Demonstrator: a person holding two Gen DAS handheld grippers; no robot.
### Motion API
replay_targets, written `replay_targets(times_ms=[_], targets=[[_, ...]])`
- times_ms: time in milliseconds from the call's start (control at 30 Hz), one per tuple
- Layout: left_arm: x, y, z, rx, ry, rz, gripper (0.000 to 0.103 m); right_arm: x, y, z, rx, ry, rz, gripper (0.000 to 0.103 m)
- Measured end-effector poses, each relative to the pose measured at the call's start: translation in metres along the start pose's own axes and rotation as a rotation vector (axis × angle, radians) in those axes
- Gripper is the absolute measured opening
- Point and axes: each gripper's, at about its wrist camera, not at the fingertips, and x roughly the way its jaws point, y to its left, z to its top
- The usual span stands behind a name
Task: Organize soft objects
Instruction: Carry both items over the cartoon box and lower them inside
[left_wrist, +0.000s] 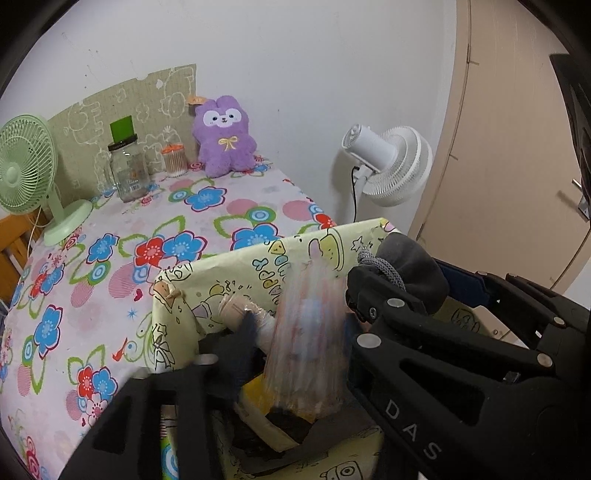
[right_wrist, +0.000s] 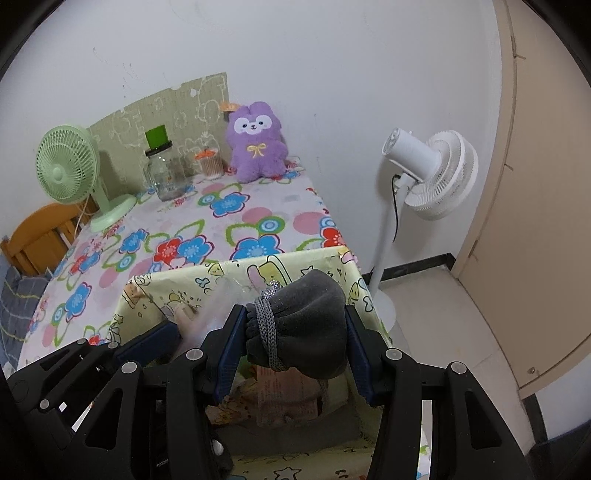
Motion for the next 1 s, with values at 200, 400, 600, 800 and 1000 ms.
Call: replay_targets(times_ms=[200, 400, 600, 800, 1000], targets=[[0.000, 0.002, 0.000, 0.015, -0.002, 0.026, 0.076, 0.005, 0.003, -0.001, -0.007, 0.013, 0.010, 0.055], [-0.002, 0.007, -0.002, 0.016, 0.010, 0.037, 0.078, 0.008, 0.009, -0.001, -0.013, 0.020, 0.035, 0.055], [-0.009, 0.009, -0.006, 0.026, 0.004, 0.051, 0.081, 0.005, 0.014, -0.004, -0.013, 0.027, 0.049, 0.057], [-0.022, 0.010, -0.008, 0.035, -0.016, 0.061, 0.091, -0.012, 0.020, -0.008, -0.017, -0.018, 0.018, 0.084], [-0.037, 0.015, -0.013, 0.025, -0.034, 0.058, 0.097, -0.032, 0.025, -0.013, -0.006, -0.058, -0.024, 0.094]])
